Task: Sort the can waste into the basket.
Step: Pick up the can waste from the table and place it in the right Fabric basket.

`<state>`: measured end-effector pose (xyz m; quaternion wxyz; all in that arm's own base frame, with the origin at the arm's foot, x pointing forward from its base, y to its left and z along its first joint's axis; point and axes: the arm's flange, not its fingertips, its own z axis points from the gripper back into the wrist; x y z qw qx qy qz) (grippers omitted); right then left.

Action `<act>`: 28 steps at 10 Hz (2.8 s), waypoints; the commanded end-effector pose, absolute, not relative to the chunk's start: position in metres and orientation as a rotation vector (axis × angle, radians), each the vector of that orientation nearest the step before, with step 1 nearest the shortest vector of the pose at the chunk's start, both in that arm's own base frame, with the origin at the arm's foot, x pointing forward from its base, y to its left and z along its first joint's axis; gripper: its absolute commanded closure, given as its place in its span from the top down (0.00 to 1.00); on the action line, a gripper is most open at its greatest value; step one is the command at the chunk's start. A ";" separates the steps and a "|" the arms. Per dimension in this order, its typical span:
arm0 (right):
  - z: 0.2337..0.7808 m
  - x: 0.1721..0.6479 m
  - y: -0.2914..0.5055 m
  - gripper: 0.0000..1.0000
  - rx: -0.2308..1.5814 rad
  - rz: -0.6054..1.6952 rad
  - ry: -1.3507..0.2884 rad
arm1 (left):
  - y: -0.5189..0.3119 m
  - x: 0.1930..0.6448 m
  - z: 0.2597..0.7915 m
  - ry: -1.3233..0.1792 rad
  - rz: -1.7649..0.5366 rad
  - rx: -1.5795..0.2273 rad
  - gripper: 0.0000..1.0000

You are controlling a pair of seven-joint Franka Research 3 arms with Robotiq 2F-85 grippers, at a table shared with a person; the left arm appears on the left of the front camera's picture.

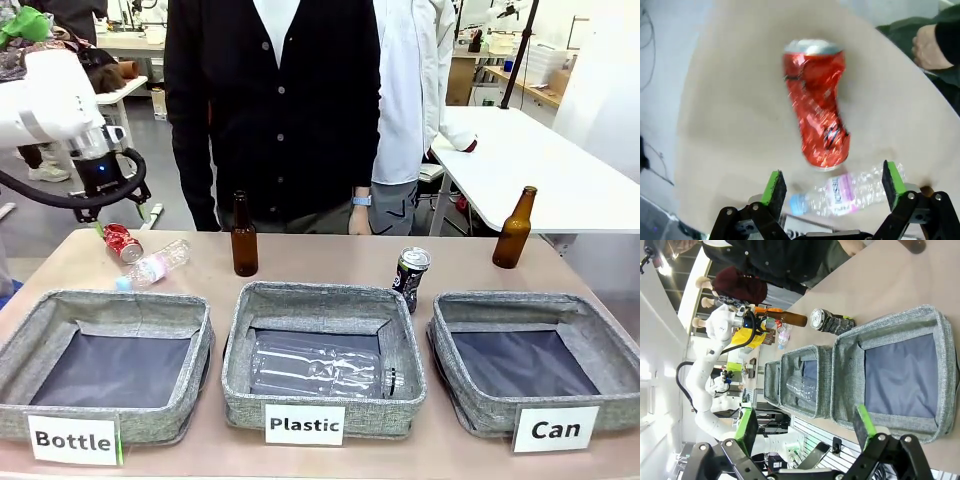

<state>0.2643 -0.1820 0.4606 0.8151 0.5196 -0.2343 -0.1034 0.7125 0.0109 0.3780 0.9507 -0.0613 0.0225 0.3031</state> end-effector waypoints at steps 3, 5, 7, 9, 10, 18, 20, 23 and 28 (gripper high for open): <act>0.462 0.267 -0.184 1.00 1.123 -0.200 -0.530 | 0.019 0.742 0.341 0.049 0.535 -0.093 1.00; 0.462 0.267 -0.184 1.00 1.123 -0.200 -0.530 | 0.021 0.744 0.331 0.079 0.552 -0.048 1.00; 0.462 0.267 -0.184 1.00 1.123 -0.200 -0.530 | 0.024 0.746 0.325 0.082 0.572 -0.041 1.00; 0.462 0.267 -0.184 1.00 1.123 -0.200 -0.530 | 0.023 0.752 0.320 0.083 0.590 -0.023 1.00; 0.462 0.267 -0.184 1.00 1.123 -0.200 -0.530 | 0.022 0.754 0.318 0.082 0.590 -0.011 1.00; 0.462 0.267 -0.184 1.00 1.123 -0.200 -0.530 | 0.025 0.756 0.317 0.077 0.625 0.029 0.00; 0.462 0.267 -0.184 1.00 1.123 -0.200 -0.530 | 0.037 0.752 0.330 0.053 0.626 0.000 0.00; 0.462 0.267 -0.184 1.00 1.123 -0.200 -0.530 | 0.081 0.718 0.392 -0.035 0.401 -0.136 0.00; 0.462 0.267 -0.184 1.00 1.123 -0.200 -0.530 | 0.126 0.576 0.439 -0.160 -0.589 -0.306 0.00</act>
